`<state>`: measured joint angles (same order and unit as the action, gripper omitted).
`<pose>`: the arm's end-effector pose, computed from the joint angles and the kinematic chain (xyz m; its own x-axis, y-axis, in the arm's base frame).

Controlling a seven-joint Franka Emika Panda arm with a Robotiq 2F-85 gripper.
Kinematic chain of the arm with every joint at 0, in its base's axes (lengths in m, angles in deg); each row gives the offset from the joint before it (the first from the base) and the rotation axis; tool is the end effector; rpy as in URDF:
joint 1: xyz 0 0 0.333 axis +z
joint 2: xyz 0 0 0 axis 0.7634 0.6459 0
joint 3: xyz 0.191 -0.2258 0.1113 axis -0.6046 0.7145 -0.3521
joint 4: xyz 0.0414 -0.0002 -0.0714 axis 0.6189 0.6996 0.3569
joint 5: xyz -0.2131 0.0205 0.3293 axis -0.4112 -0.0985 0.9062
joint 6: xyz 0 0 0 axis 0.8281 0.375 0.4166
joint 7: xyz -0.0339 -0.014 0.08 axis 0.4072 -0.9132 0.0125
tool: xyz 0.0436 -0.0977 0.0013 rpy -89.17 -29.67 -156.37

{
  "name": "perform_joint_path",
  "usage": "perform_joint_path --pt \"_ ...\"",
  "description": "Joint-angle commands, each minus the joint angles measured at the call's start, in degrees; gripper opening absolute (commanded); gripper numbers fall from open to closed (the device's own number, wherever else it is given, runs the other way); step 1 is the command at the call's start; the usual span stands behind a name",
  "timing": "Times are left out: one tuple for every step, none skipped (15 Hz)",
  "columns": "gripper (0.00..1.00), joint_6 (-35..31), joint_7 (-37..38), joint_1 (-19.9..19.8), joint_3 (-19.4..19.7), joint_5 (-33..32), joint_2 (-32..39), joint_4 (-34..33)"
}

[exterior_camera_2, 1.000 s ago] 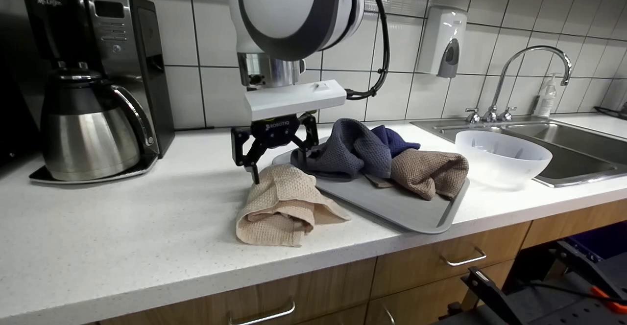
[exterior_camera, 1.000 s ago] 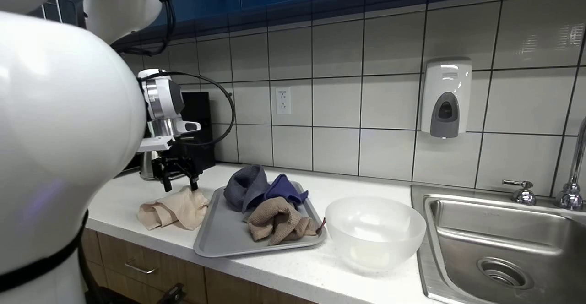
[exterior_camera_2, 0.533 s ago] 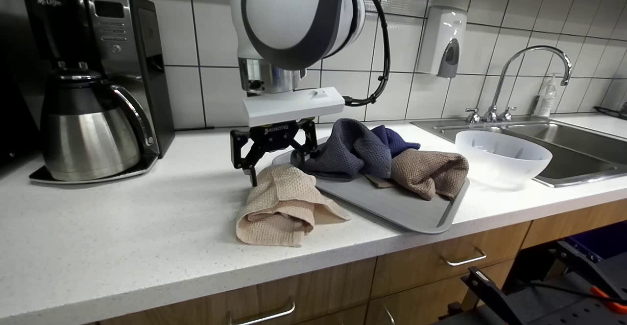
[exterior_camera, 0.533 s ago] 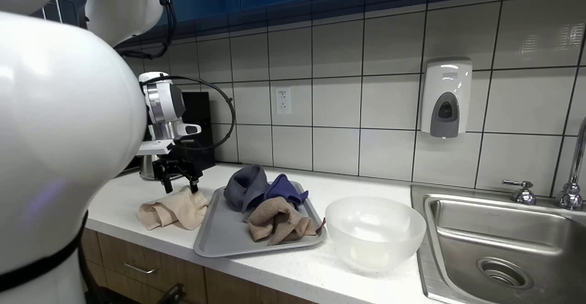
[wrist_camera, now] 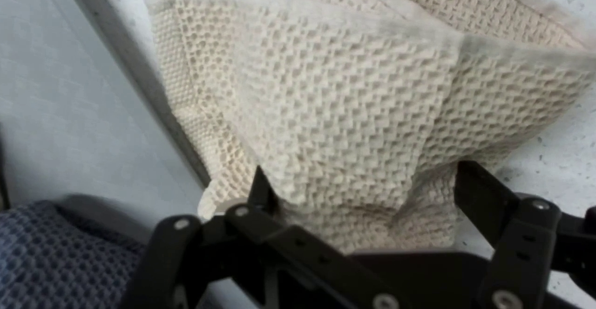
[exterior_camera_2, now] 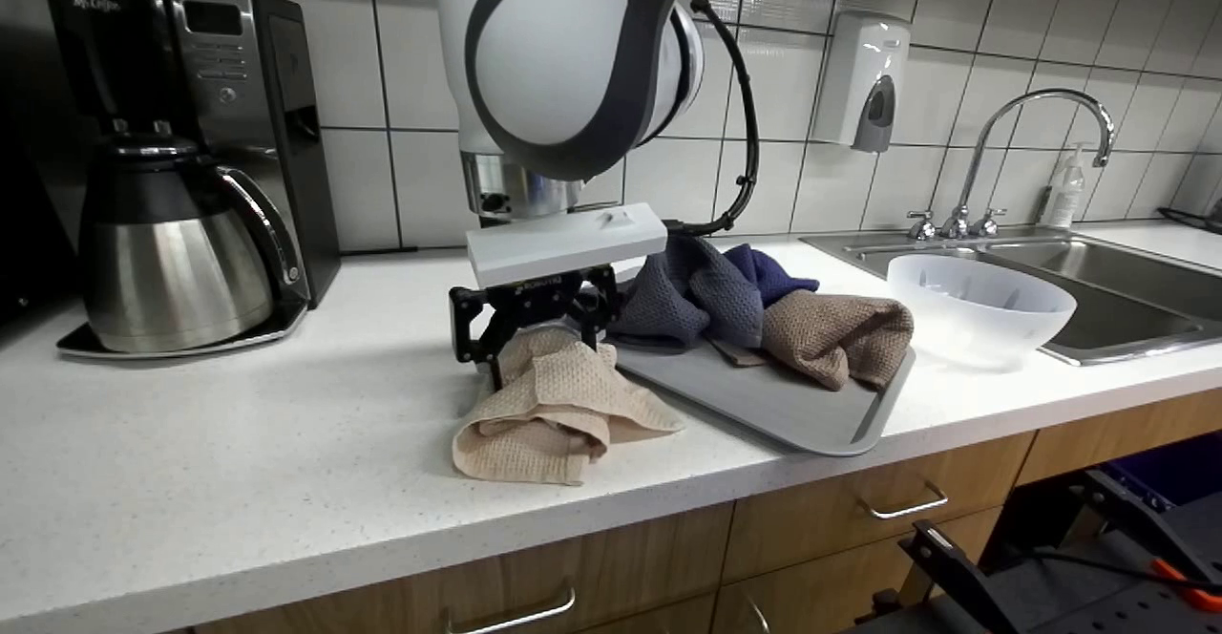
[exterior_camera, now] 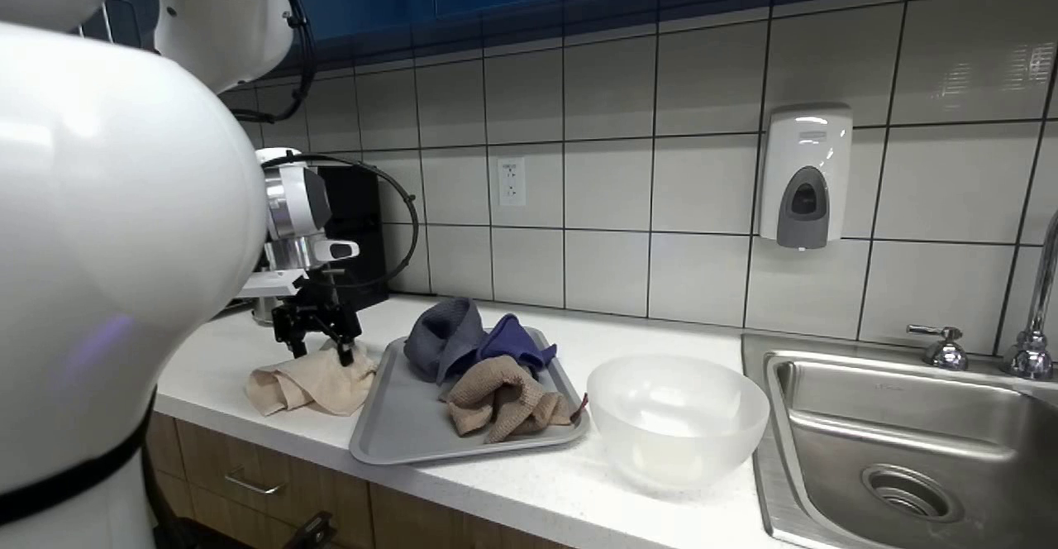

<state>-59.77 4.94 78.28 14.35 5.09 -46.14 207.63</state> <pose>0.4397 0.3329 0.1949 0.9841 0.1761 0.0253 0.1722 -0.9785 0.1132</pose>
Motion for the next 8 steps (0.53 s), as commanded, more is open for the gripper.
perform_joint_path --pt "1.00 -0.72 2.95 1.74 1.57 -1.24 0.95 -0.56" --pt "1.00 -0.79 3.19 1.93 1.74 -1.24 1.14 -0.56" --pt "1.00 -0.70 3.55 2.17 1.95 -1.34 1.28 -0.57" --pt "1.00 -0.81 3.59 2.20 1.94 -1.16 1.27 -0.48" --pt "1.00 -0.64 3.96 2.51 2.20 -1.49 0.99 -0.33" --pt "0.75 -0.55 4.40 2.76 2.40 -1.67 0.86 -0.32" --pt "0.72 -0.60 4.77 2.99 2.57 -1.90 0.82 -0.32" --pt "0.66 -0.58 4.92 3.09 2.59 -1.96 0.81 -0.34"
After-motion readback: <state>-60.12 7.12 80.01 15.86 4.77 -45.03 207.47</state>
